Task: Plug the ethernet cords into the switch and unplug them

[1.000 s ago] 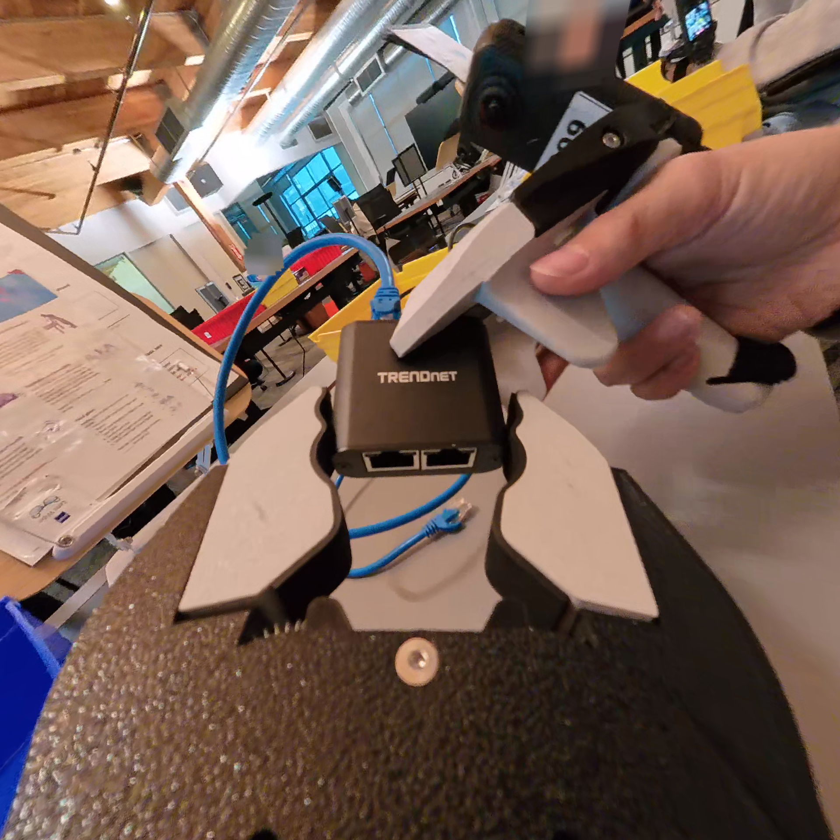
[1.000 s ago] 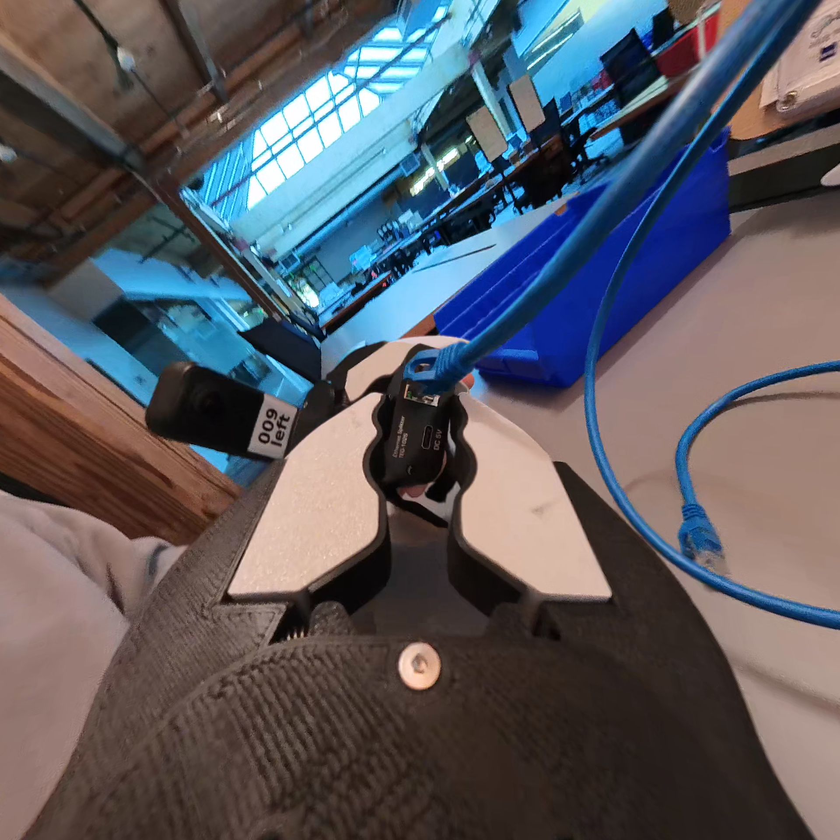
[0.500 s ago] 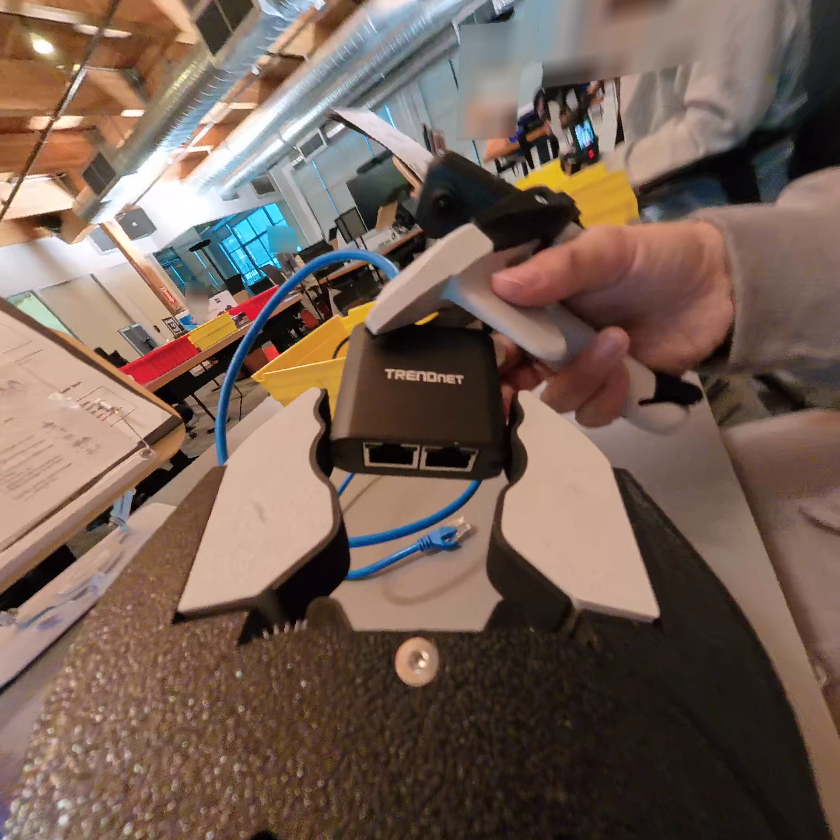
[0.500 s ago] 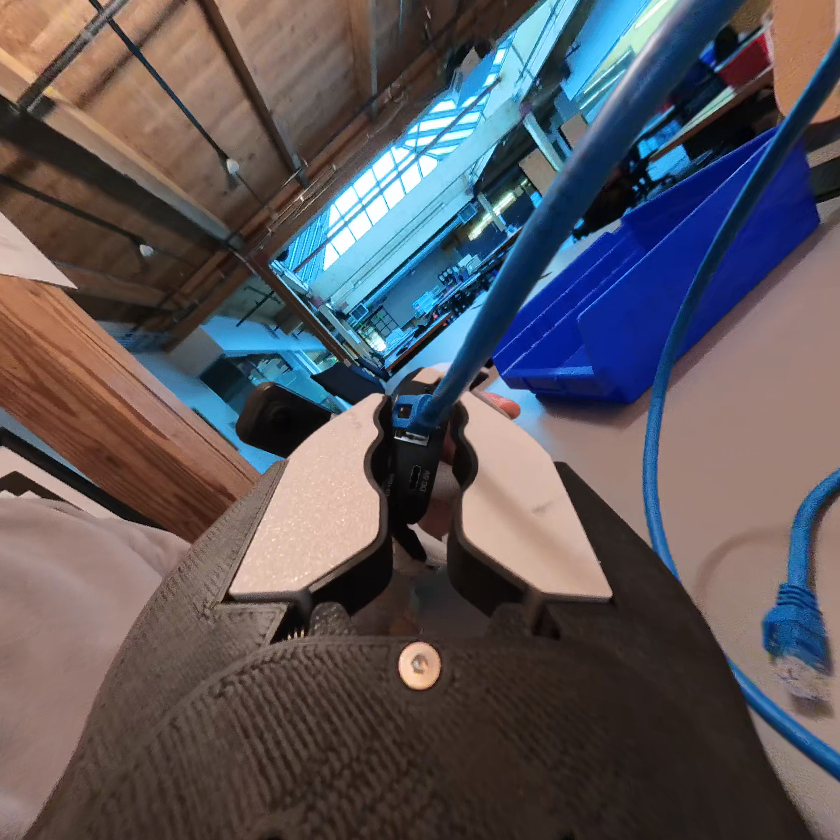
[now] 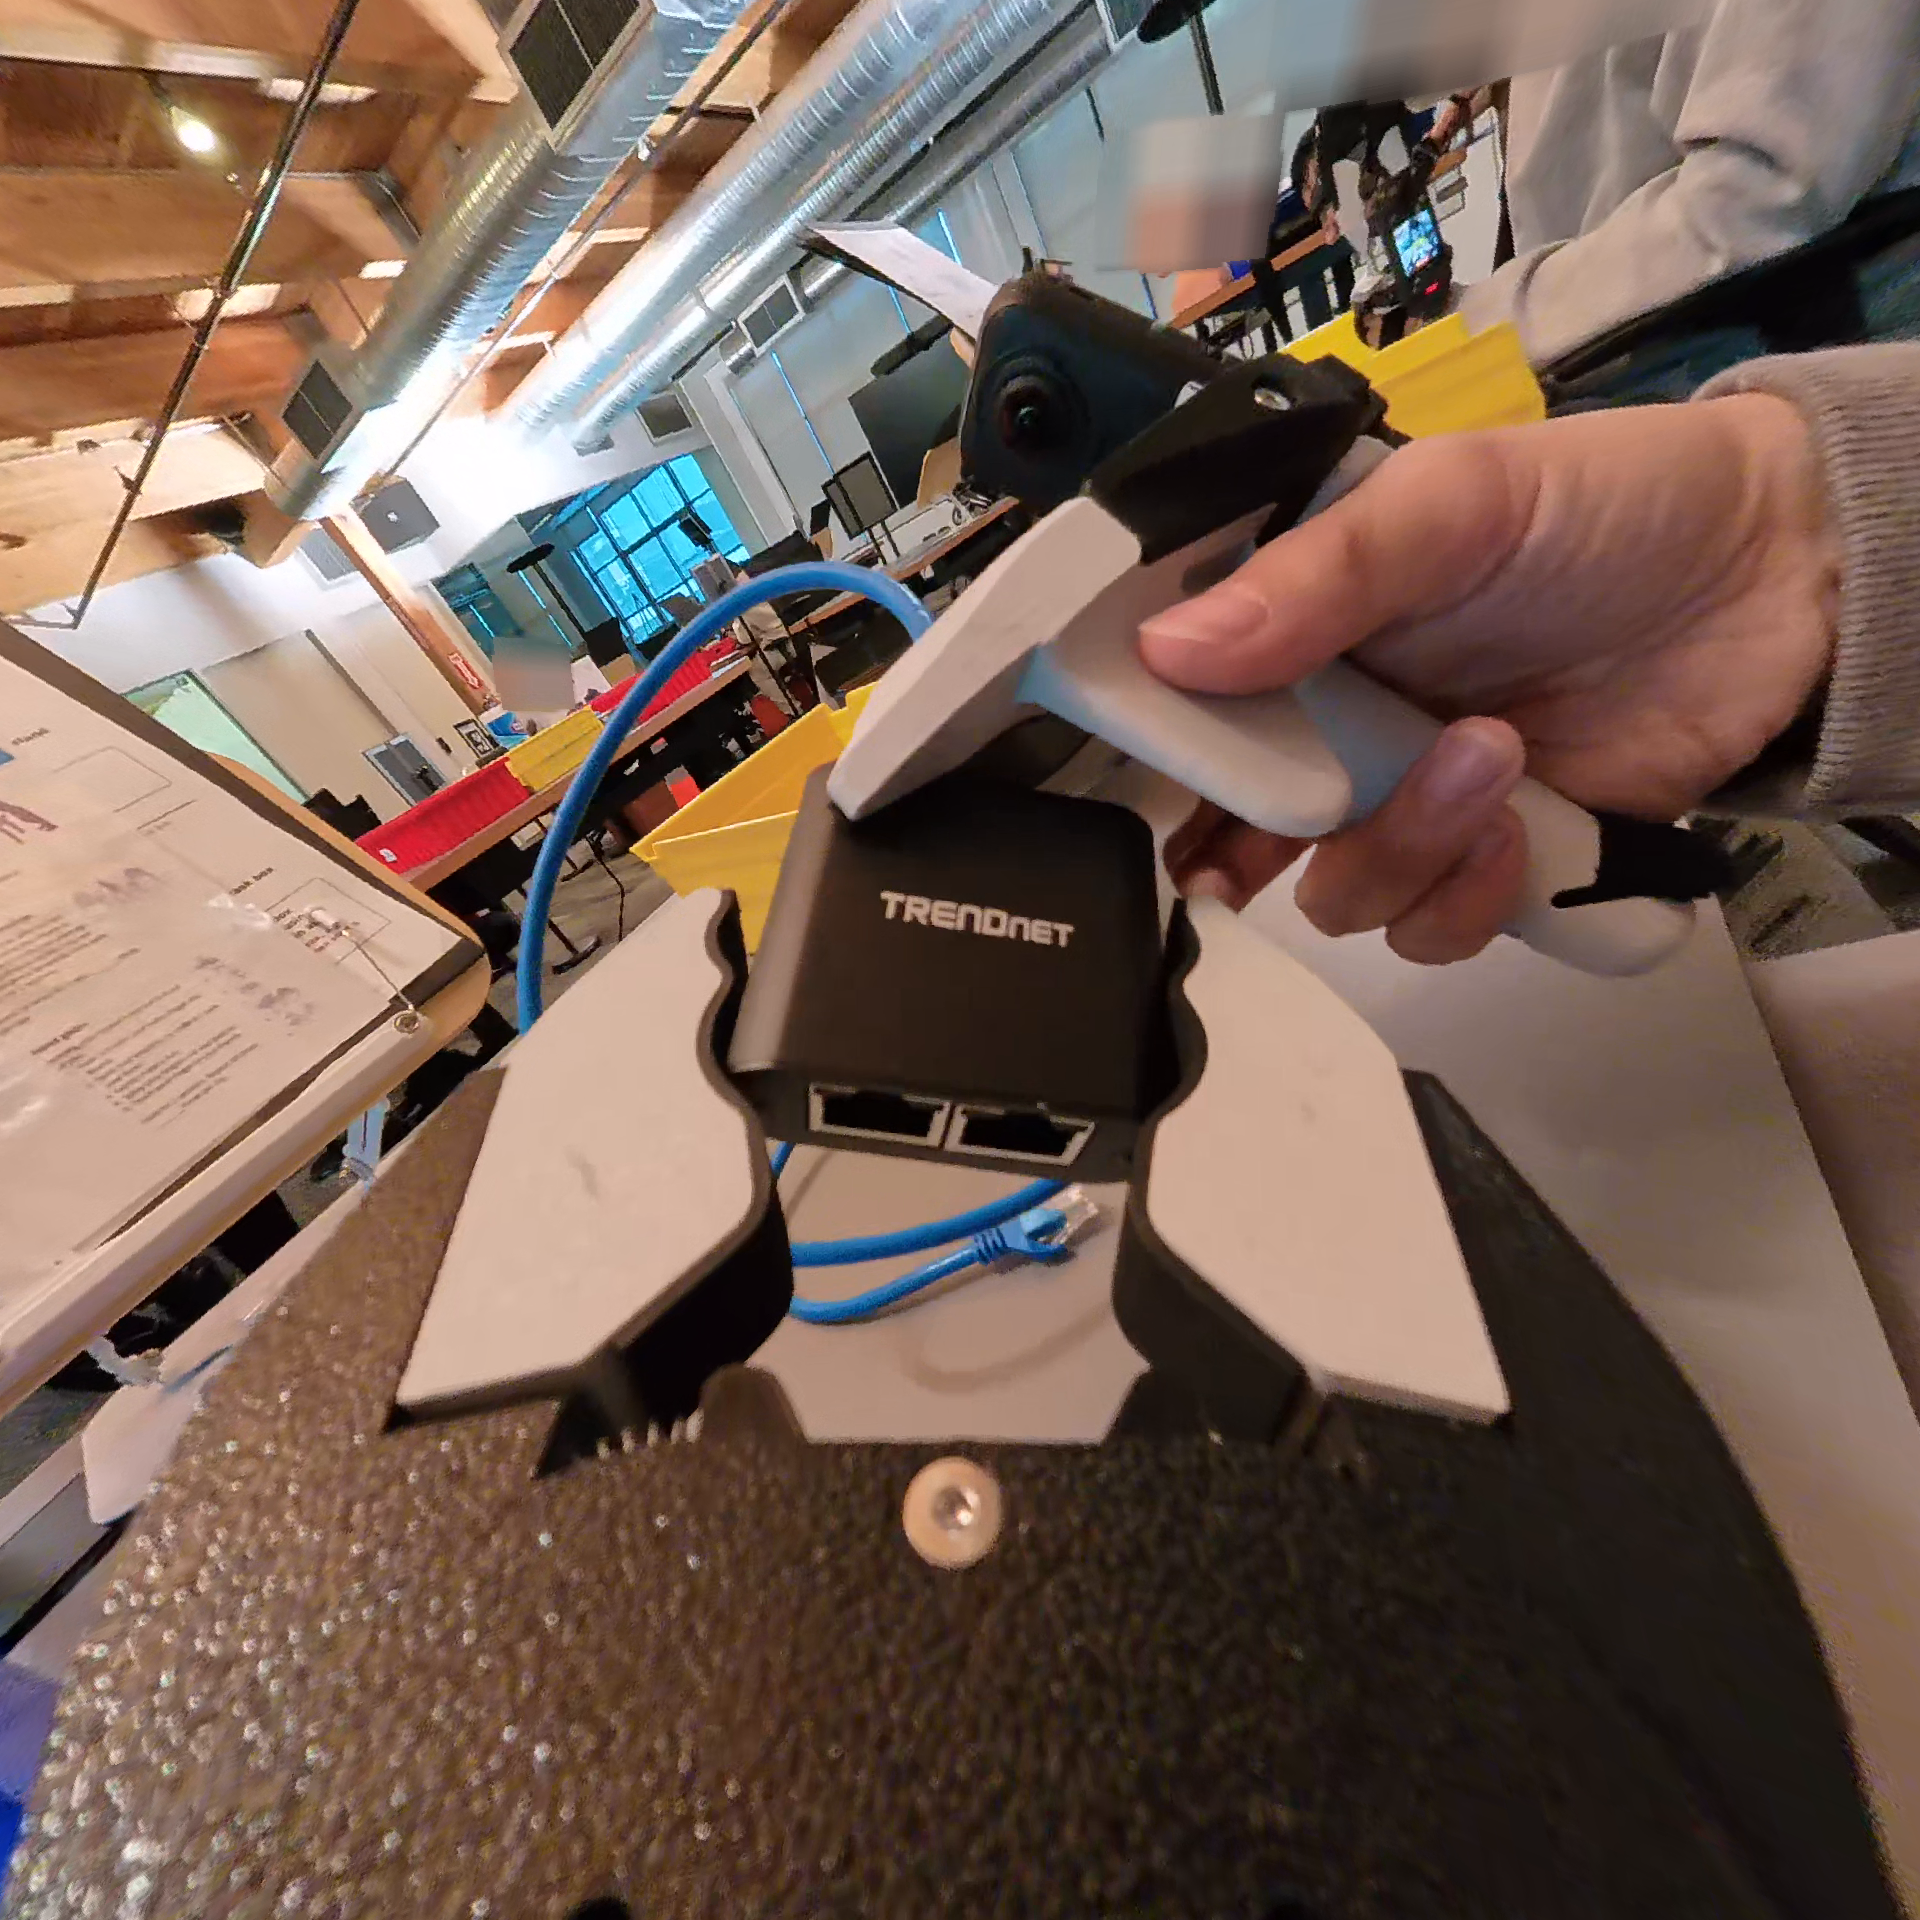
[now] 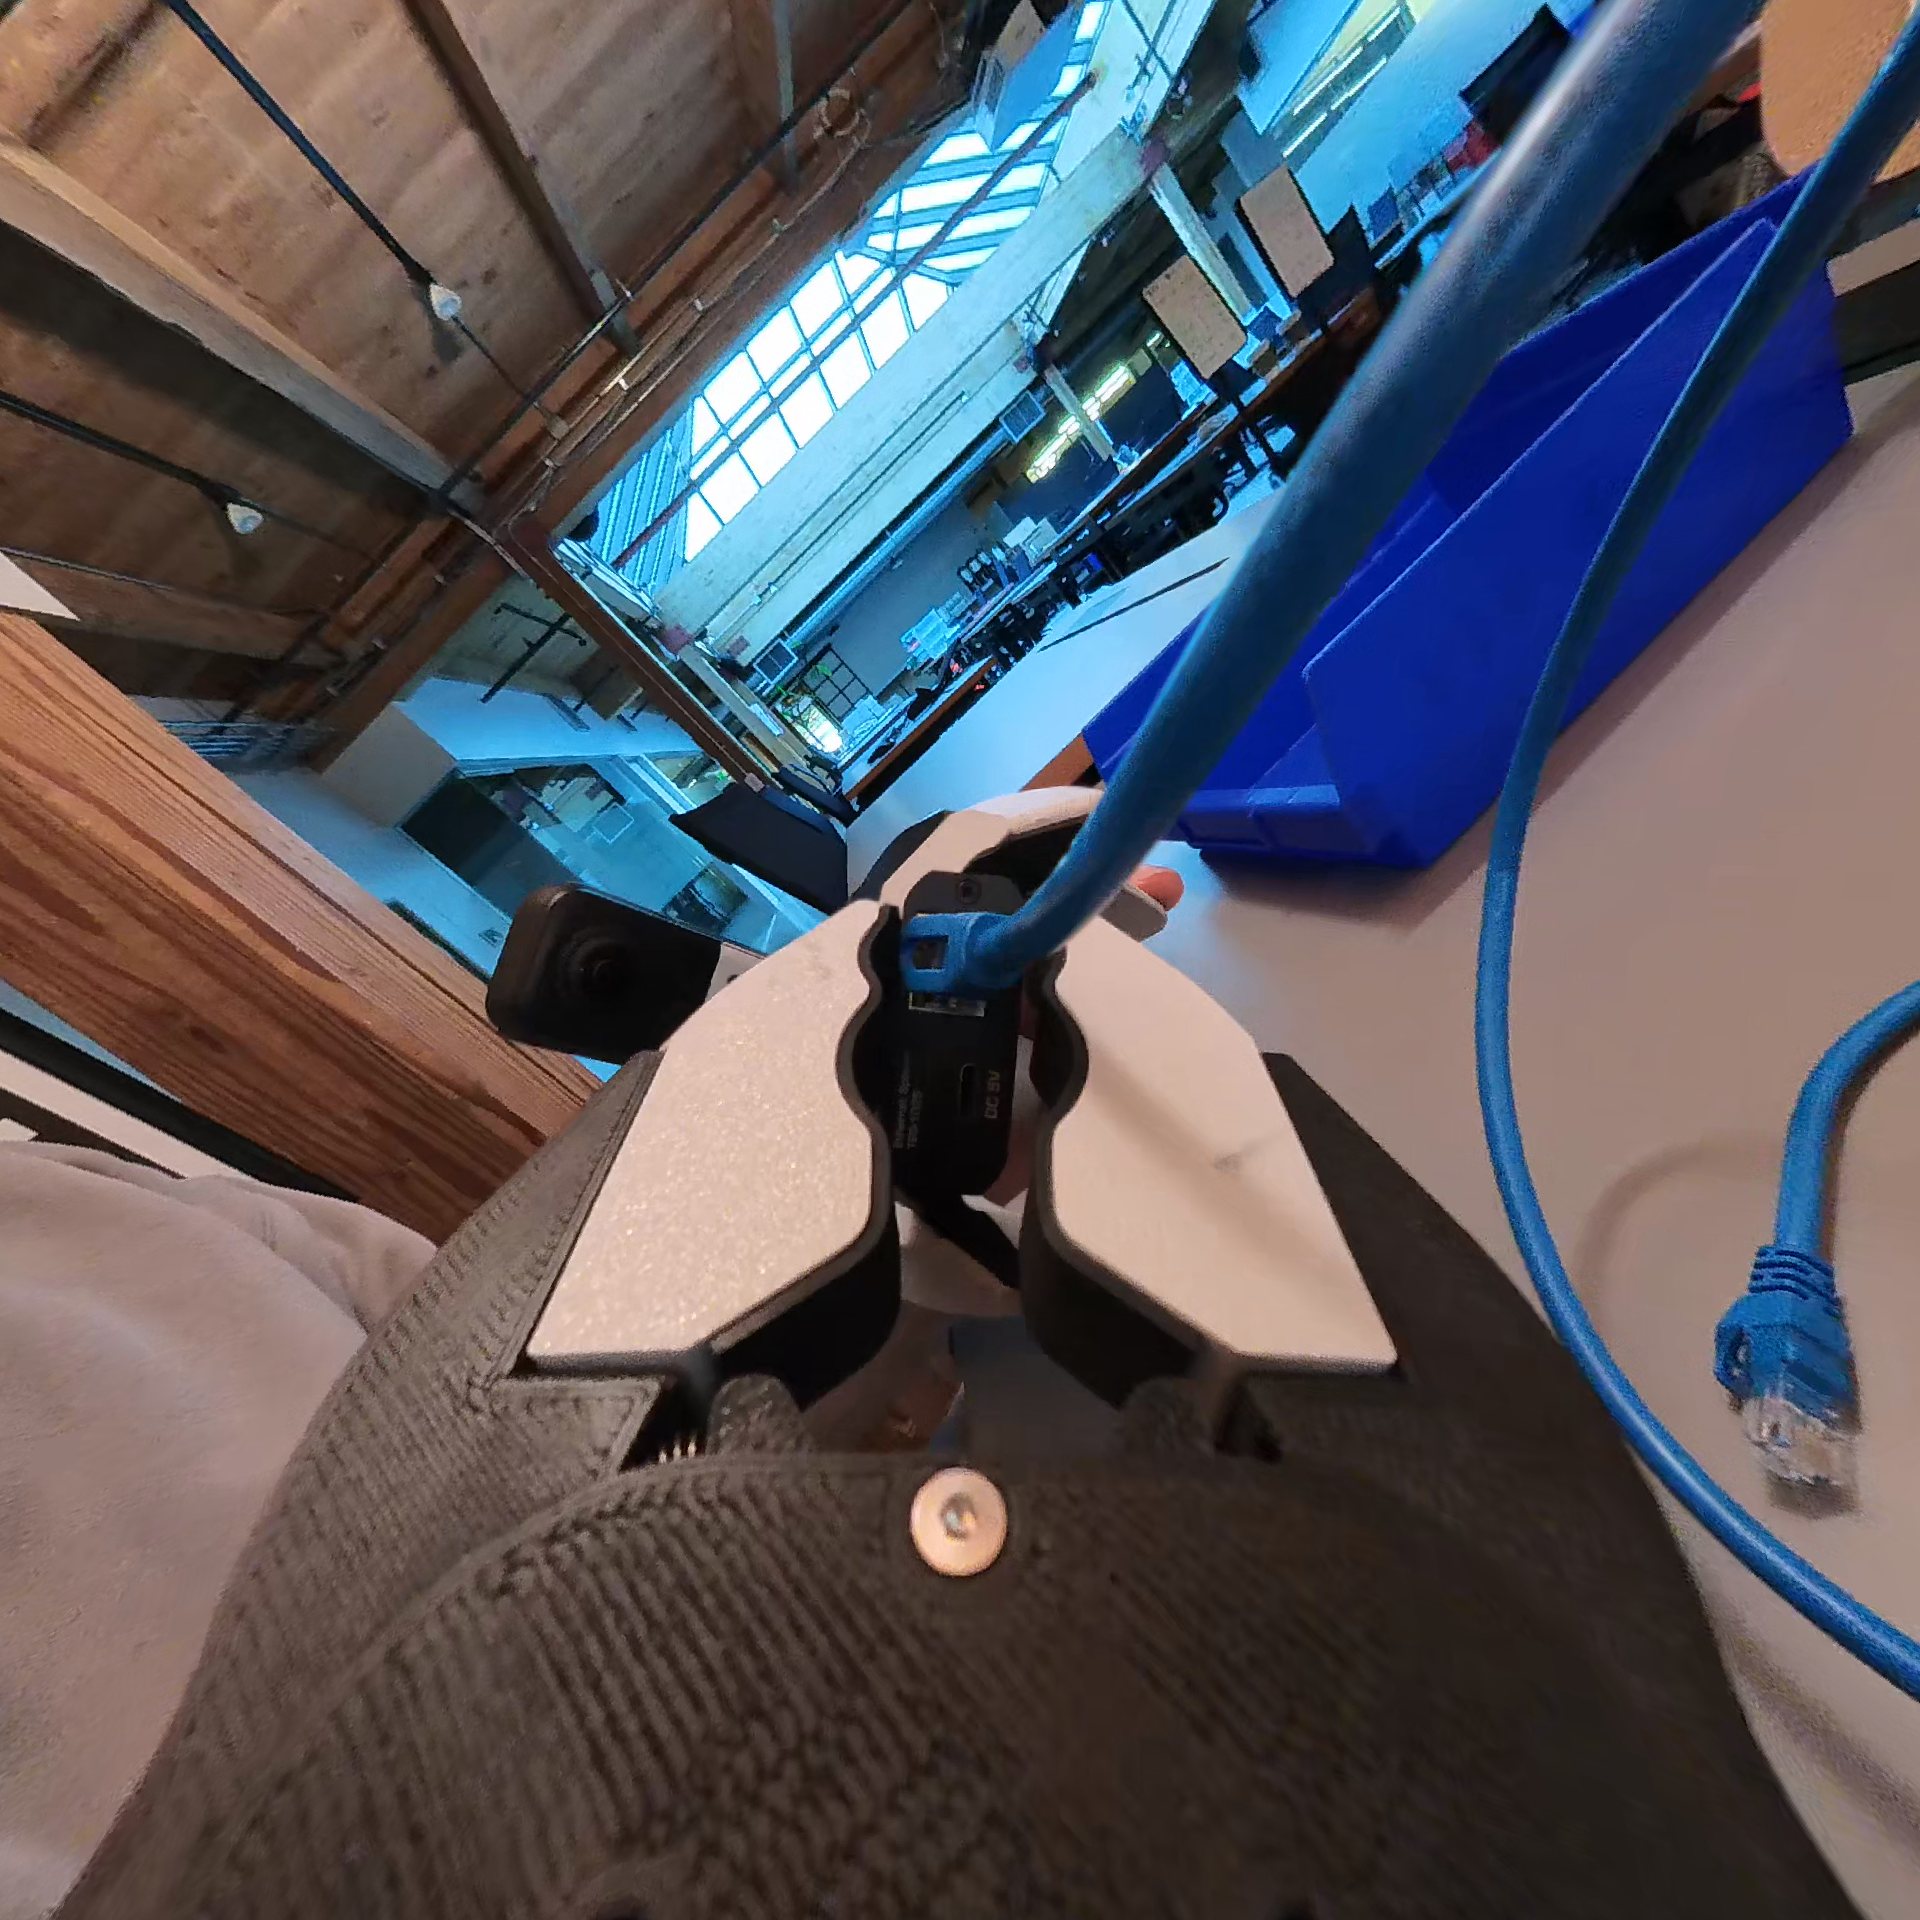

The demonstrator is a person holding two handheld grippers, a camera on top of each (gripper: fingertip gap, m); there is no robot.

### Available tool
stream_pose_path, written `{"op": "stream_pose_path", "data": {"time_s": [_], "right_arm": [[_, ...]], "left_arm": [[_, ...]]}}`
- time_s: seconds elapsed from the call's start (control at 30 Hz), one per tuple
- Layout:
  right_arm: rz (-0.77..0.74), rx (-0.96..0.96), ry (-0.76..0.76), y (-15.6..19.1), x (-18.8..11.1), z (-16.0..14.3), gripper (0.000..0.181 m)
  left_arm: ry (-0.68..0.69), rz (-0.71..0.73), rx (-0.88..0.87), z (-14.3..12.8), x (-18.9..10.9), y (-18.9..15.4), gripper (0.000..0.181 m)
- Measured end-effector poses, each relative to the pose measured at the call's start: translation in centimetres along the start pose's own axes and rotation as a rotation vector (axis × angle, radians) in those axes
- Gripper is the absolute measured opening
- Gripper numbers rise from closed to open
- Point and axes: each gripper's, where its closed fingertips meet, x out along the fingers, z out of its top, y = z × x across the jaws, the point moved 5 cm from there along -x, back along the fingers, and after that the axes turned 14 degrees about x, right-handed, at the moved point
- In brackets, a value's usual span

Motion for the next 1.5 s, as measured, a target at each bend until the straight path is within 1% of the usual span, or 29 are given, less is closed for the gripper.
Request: {"op": "stream_pose_path", "data": {"time_s": [0.13,0.27,0.3,0.4,0.53,0.6,0.7,0.8,1.07,1.23,1.37,1.5], "right_arm": [[0.007,0.043,0.008,-0.2,0.0,-0.1,0.023],[0.011,0.068,-0.011,-0.5,0.0,0.0,0.023],[0.016,0.077,-0.029,-0.5,0.0,0.1,0.024],[0.030,0.109,-0.062,-1.0,-0.4,0.5,0.027],[-0.021,0.144,-0.138,-1.9,-1.3,1.1,0.033],[-0.012,0.177,-0.156,-2.1,-1.2,1.0,0.033],[0.031,0.236,-0.176,-2.2,-0.5,0.8,0.033],[0.060,0.282,-0.234,-2.4,-0.2,0.8,0.024],[0.022,0.299,-0.286,-2.9,-0.1,0.6,0.017],[0.020,0.328,-0.298,-3.2,0.0,0.4,0.015],[0.035,0.336,-0.314,-3.2,0.1,0.3,0.015],[0.031,0.337,-0.341,-3.3,0.1,0.3,0.015]], "left_arm": [[-0.028,0.019,0.013,0.2,-0.2,0.1,0.075],[0.001,0.000,-0.006,0.0,-0.1,0.1,0.075],[0.010,0.006,-0.027,0.1,-0.1,0.2,0.074],[0.023,0.023,-0.165,-0.1,0.3,0.6,0.075],[-0.001,0.062,-0.294,-1.1,-0.6,1.9,0.074],[-0.010,0.070,-0.334,-1.5,-1.0,2.4,0.074],[0.010,0.075,-0.313,-1.8,-1.1,2.3,0.074],[0.053,0.075,-0.261,-1.8,-0.7,2.0,0.074],[0.134,0.067,-0.172,-2.1,0.2,1.1,0.074],[0.177,0.099,-0.163,-2.4,0.4,1.2,0.074],[0.160,0.095,-0.183,-2.4,0.4,1.2,0.074],[0.180,0.106,-0.166,-2.5,0.4,1.2,0.074]]}}
